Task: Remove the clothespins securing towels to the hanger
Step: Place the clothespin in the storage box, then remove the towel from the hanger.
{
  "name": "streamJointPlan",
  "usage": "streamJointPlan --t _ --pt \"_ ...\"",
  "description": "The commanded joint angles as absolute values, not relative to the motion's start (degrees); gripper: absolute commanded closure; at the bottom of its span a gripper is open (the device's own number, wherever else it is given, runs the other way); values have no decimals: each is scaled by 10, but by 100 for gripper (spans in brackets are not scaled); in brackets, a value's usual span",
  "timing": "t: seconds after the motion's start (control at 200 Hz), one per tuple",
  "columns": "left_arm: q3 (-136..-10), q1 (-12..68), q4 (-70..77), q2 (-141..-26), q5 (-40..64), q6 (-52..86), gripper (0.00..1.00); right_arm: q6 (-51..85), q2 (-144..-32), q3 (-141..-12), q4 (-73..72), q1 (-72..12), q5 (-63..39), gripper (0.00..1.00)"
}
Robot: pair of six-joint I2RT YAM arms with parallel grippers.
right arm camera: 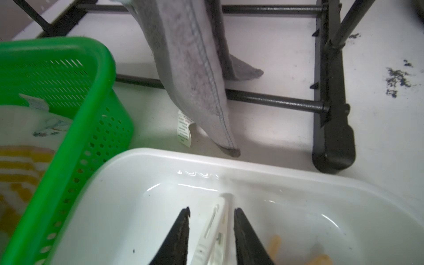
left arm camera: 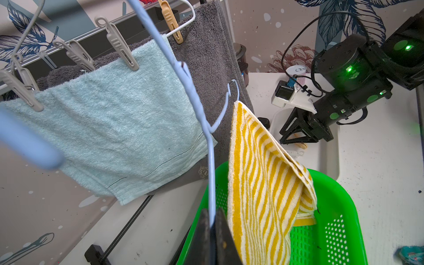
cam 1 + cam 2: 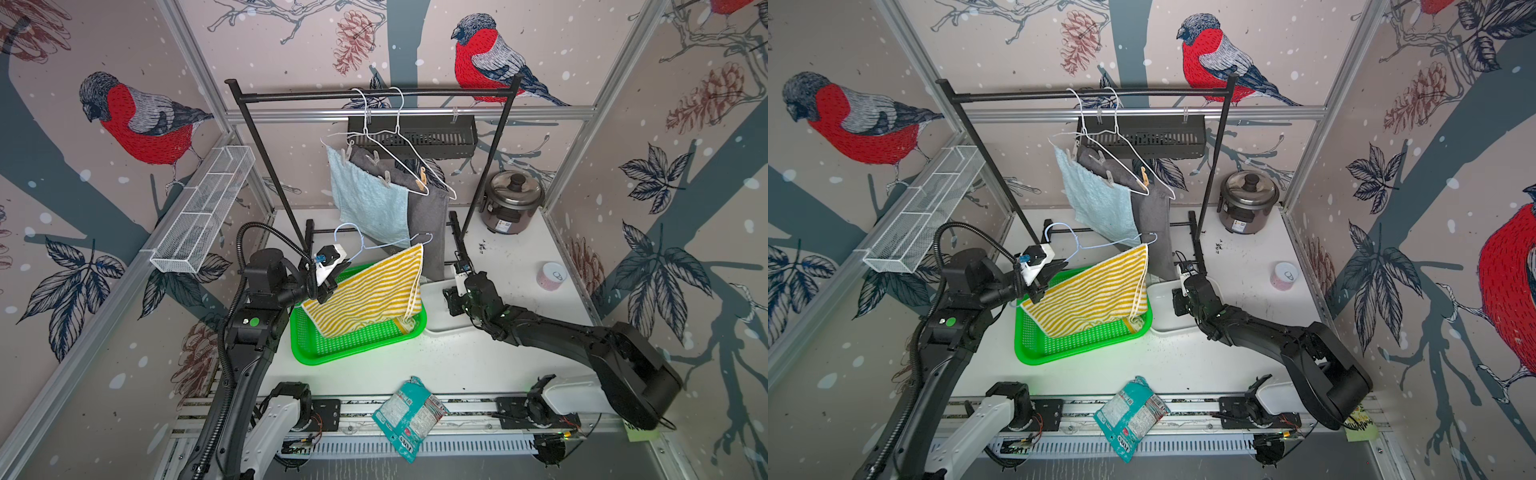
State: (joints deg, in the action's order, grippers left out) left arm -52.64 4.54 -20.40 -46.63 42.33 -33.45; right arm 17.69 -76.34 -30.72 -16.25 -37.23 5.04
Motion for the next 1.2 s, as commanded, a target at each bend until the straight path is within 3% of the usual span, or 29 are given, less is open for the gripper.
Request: streamJointPlan --t 0.0,0.31,0.53,0.996,1.196 --pt "-527 45 -189 -466 437 -344 100 159 -734 -319 -150 -373 63 61" --pt "-530 45 -187 -468 443 -369 100 34 -589 -366 -78 -363 12 47" --pt "-537 45 -184 -474 467 -391 100 -76 -546 -452 -17 -358 -170 44" --pt "-552 44 -192 -488 496 -427 100 -245 -715 -750 102 -414 -330 31" --pt "-556 45 -194 -492 504 -439 100 -286 -791 -822 144 -440 -372 27"
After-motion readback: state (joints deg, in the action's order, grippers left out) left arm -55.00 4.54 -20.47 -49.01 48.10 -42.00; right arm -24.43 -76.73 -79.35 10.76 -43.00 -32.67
